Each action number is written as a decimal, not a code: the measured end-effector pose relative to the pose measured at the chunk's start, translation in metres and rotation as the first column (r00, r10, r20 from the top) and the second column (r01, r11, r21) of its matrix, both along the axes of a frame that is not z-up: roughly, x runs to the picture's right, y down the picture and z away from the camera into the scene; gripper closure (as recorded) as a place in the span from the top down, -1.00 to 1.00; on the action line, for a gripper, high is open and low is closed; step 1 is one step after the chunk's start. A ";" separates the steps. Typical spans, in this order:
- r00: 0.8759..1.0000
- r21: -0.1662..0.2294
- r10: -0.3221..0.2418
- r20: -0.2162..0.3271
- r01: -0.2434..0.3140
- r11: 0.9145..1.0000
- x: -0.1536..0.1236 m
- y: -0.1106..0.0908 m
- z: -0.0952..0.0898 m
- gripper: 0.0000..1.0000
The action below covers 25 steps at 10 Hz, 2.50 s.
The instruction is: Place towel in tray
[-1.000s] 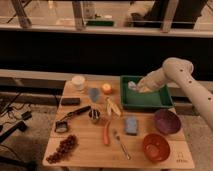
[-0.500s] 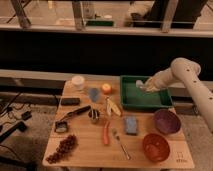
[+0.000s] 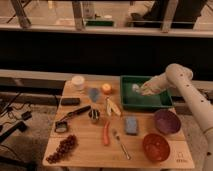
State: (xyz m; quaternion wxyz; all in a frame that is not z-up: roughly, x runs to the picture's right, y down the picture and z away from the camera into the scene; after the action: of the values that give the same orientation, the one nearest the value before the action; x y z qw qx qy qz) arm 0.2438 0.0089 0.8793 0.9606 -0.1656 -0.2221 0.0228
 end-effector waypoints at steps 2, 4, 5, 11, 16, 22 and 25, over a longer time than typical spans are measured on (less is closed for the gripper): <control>1.000 0.008 -0.011 0.003 0.011 1.000 -0.004 -0.005 -0.002 -0.71; 1.000 0.013 -0.009 -0.008 0.009 1.000 0.001 -0.009 -0.003 -0.71; 1.000 0.013 -0.004 -0.015 0.005 1.000 0.005 -0.010 -0.003 -0.71; 1.000 0.012 -0.003 -0.017 0.003 1.000 0.006 -0.009 -0.003 0.11; 1.000 0.012 -0.004 -0.016 0.004 1.000 0.005 -0.010 -0.003 0.60; 1.000 0.012 -0.004 -0.016 0.004 1.000 0.005 -0.010 -0.003 0.60; 1.000 0.012 -0.004 -0.016 0.004 1.000 0.005 -0.010 -0.003 0.60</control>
State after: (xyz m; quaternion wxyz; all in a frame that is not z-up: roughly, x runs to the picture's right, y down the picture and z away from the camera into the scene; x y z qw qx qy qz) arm 0.2491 -0.0007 0.8761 0.9634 -0.1601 -0.2142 0.0211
